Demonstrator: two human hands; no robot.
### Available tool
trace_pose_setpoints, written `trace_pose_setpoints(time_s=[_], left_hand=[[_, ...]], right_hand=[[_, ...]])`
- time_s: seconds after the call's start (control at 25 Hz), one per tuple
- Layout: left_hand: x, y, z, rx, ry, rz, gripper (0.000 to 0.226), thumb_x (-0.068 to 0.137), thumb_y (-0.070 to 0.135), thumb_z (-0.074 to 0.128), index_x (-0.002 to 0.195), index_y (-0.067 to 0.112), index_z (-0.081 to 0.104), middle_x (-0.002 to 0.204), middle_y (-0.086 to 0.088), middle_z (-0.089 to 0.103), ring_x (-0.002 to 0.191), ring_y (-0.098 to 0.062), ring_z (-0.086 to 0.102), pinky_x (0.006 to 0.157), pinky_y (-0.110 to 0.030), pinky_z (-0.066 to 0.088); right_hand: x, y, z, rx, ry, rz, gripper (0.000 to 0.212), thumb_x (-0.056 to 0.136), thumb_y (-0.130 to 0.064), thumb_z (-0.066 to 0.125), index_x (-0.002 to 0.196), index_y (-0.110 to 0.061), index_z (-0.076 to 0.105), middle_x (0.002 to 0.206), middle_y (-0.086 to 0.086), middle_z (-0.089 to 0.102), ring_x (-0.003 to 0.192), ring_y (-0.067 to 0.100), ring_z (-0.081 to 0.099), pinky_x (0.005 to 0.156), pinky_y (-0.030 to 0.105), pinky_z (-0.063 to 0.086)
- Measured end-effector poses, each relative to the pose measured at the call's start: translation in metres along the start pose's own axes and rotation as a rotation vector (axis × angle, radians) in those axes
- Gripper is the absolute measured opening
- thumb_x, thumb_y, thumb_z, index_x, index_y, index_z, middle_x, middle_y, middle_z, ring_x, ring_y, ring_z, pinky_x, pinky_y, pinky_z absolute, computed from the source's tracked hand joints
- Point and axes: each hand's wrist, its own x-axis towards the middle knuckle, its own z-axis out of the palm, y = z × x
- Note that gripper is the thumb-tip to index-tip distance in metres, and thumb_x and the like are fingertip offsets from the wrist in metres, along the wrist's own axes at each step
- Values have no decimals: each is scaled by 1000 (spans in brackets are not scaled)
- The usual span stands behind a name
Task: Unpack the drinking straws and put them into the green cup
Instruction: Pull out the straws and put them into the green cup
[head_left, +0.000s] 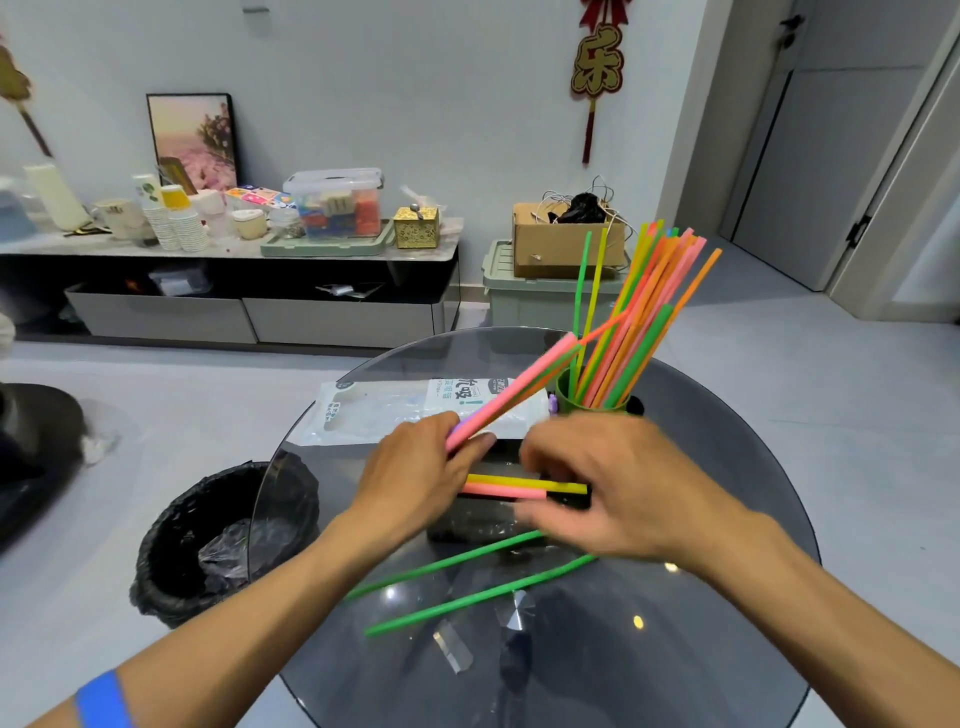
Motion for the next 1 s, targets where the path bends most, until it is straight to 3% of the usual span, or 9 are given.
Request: trace_pose_setpoints(time_s=[0.08, 0.16, 0.28, 0.44, 0.48, 0.56, 0.64, 0.76, 1.0], left_hand=[[1, -4, -5, -91, 11, -75, 56, 85, 59, 57, 53, 16, 40, 43, 3, 41, 49, -24, 44, 47, -32, 30], [-3, -9, -8, -240, -71, -91, 58, 86, 57, 60, 52, 17, 35, 40, 6, 32, 41, -15, 33, 46, -30, 26], [-9, -3, -18, -624, -167, -156, 51, 85, 54, 64, 57, 20, 38, 46, 11, 28, 42, -9, 25, 47, -28, 22], [-18, 30, -28, -867, -319, -2, 28, 74, 23, 76, 65, 5, 56, 48, 12, 50, 45, -2, 46, 44, -28, 44], [-22, 44, -28, -881, -370, 68, 11, 69, 12, 73, 79, 11, 67, 57, 12, 60, 54, -1, 55, 51, -30, 53], [-31, 66, -22, -906, -396, 117, 48, 62, 2, 70, 95, 37, 66, 69, 19, 67, 67, 3, 63, 60, -15, 53], [-33, 74, -16, -892, -351, 14, 39, 59, 5, 71, 92, 25, 65, 70, 11, 69, 66, -7, 64, 60, -20, 53], [-36, 68, -18, -766, -428, -55, 38, 63, 23, 85, 96, 17, 67, 89, -10, 73, 75, -15, 63, 79, -42, 56], [-81, 80, 11, 23, -369, 327, 68, 63, 74, 61, 111, 29, 42, 104, 8, 52, 96, -20, 51, 81, -40, 44]], right_hand=[[-9, -8, 18, 49, -415, -12, 35, 76, -59, 64, 96, -36, 47, 88, -15, 55, 80, 10, 52, 61, 32, 42], [-19, -7, 44, -93, -530, -23, 32, 83, -47, 63, 108, -31, 49, 105, -9, 59, 97, 19, 56, 71, 37, 46], [-17, -6, 57, 104, -264, 249, 27, 82, -40, 67, 103, -28, 55, 99, -7, 63, 88, 16, 61, 72, 36, 50], [19, -21, 38, 1211, 272, 545, 57, 62, -30, 85, 113, -22, 62, 106, 1, 71, 92, 13, 68, 79, 29, 57], [28, -24, 34, 1282, 349, 528, 50, 62, -29, 84, 108, -22, 66, 102, 0, 73, 94, 13, 70, 77, 24, 56], [41, -35, 22, 1279, 423, 518, 18, 69, -29, 82, 83, -23, 72, 80, 2, 76, 83, 15, 73, 69, 21, 55], [43, -37, 12, 1341, 495, 584, 26, 84, -32, 74, 64, -19, 62, 53, 3, 65, 64, 21, 73, 53, 27, 55], [36, -20, -15, 1495, 682, 644, 40, 85, -43, 62, 62, -14, 47, 41, 0, 40, 42, 20, 61, 47, 35, 54], [19, 15, -49, 1552, 826, 591, 49, 95, -49, 54, 59, -18, 39, 43, -2, 28, 32, 11, 31, 37, 21, 35]])
